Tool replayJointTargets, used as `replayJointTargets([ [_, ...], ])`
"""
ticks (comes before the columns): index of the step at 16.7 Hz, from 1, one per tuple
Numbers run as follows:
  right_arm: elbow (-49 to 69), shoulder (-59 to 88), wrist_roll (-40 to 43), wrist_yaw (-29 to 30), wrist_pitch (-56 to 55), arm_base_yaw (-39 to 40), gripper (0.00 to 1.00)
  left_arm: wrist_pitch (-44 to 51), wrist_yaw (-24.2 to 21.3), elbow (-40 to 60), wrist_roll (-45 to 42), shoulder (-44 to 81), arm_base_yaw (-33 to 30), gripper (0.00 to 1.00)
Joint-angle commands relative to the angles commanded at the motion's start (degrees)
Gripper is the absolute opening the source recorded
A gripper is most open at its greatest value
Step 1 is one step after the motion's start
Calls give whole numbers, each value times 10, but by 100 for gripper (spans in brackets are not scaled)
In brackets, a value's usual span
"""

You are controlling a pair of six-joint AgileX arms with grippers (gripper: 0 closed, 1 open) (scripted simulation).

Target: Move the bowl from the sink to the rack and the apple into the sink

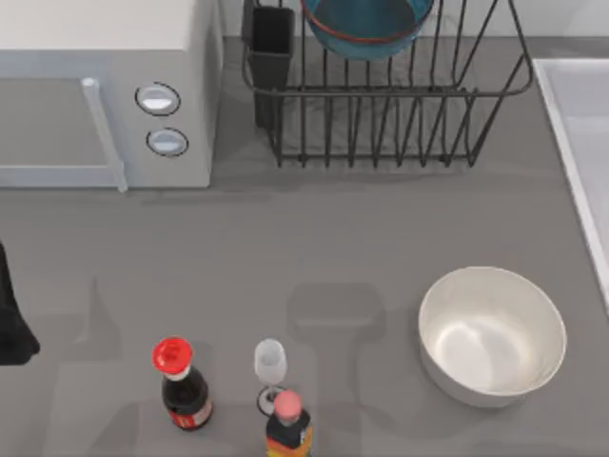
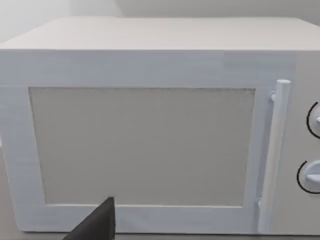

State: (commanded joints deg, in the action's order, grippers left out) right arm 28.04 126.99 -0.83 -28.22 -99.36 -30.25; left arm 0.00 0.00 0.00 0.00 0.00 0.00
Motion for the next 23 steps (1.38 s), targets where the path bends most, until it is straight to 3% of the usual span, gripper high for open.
replayJointTargets([
  [5, -7, -35, 0, 11, 25, 6, 100, 0, 0, 0, 0, 0, 0, 100],
  [9, -36, -167, 0, 42, 128, 36, 100, 0, 0, 0, 0, 0, 0, 100],
  [23, -218, -1033, 5, 217, 779, 236, 100, 0, 0, 0, 0, 0, 0, 100],
])
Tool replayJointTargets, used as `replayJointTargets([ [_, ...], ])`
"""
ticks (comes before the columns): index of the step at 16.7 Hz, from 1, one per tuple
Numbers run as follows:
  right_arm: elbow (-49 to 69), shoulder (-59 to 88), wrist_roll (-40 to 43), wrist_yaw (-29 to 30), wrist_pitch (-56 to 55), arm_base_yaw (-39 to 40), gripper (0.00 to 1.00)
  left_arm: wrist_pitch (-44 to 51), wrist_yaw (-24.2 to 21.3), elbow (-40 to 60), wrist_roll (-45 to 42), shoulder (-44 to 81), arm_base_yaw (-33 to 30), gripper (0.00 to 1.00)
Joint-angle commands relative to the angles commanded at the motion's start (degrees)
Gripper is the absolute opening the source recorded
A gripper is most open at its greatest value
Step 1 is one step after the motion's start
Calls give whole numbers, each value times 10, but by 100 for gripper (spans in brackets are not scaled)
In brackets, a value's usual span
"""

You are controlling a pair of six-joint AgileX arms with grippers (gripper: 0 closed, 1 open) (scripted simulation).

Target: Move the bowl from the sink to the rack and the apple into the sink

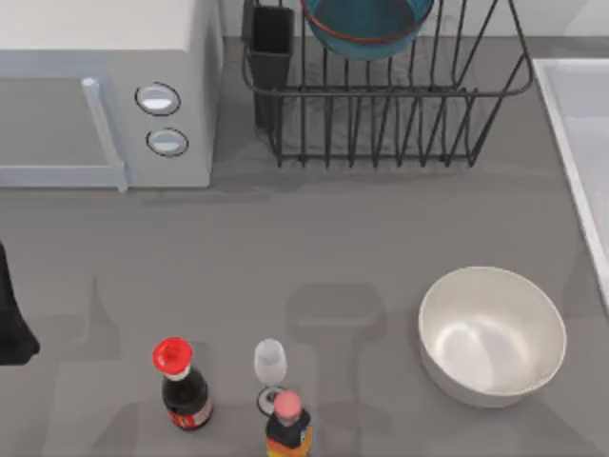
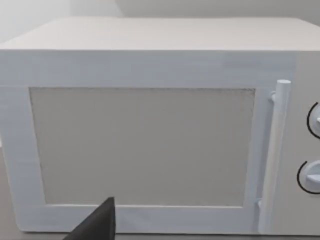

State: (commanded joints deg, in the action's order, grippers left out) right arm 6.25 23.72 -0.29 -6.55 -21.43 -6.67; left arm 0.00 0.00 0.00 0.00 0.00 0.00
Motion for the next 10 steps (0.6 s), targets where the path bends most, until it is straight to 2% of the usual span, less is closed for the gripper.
replayJointTargets([
  [5, -49, -192, 2, 51, 171, 53, 100, 0, 0, 0, 0, 0, 0, 100],
  [10, -63, -237, 3, 65, 214, 67, 100, 0, 0, 0, 0, 0, 0, 100],
])
